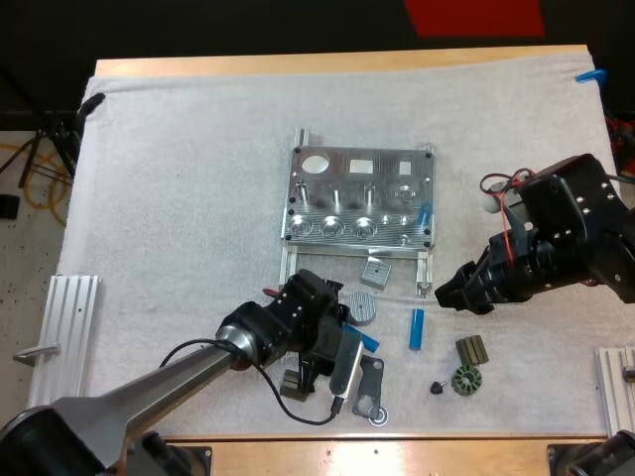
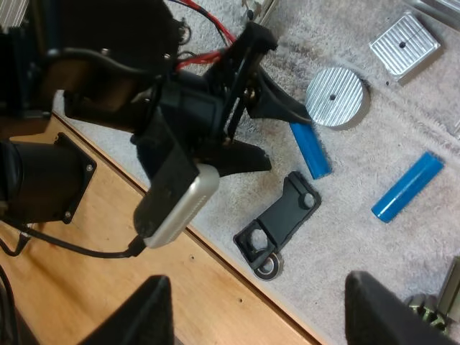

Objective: Load cells from right to left

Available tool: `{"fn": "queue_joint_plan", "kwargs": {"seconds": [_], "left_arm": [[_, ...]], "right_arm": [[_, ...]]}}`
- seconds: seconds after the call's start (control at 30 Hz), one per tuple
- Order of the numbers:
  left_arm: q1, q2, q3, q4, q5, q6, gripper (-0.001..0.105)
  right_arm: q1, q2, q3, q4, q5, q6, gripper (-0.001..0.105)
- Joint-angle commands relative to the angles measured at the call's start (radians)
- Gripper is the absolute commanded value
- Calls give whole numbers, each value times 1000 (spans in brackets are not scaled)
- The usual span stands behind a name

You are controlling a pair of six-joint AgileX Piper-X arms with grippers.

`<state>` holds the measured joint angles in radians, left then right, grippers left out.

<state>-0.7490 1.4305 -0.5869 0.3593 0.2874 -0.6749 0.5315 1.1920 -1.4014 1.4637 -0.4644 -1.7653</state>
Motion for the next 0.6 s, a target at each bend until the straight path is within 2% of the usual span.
{"fn": "queue_joint_plan", "kwargs": {"seconds": [0.0, 0.1, 0.33, 0.47, 0.57], "left_arm": [[0, 13, -10, -7, -1, 5, 58], [0, 32, -10, -23, -1, 5, 55], [5, 52, -10, -61, -15, 5, 20], [5, 52, -10, -73, -77, 5, 3], [5, 52, -10, -73, -107, 1, 0]], "right_arm": [[-3, -8, -3, 7, -13, -2, 52], [-3, -8, -3, 7, -13, -2, 52], [-3, -8, -3, 7, -13, -2, 52], [-3, -8, -3, 5, -13, -2, 52], [-3, -8, -3, -7, -13, -2, 52]]}}
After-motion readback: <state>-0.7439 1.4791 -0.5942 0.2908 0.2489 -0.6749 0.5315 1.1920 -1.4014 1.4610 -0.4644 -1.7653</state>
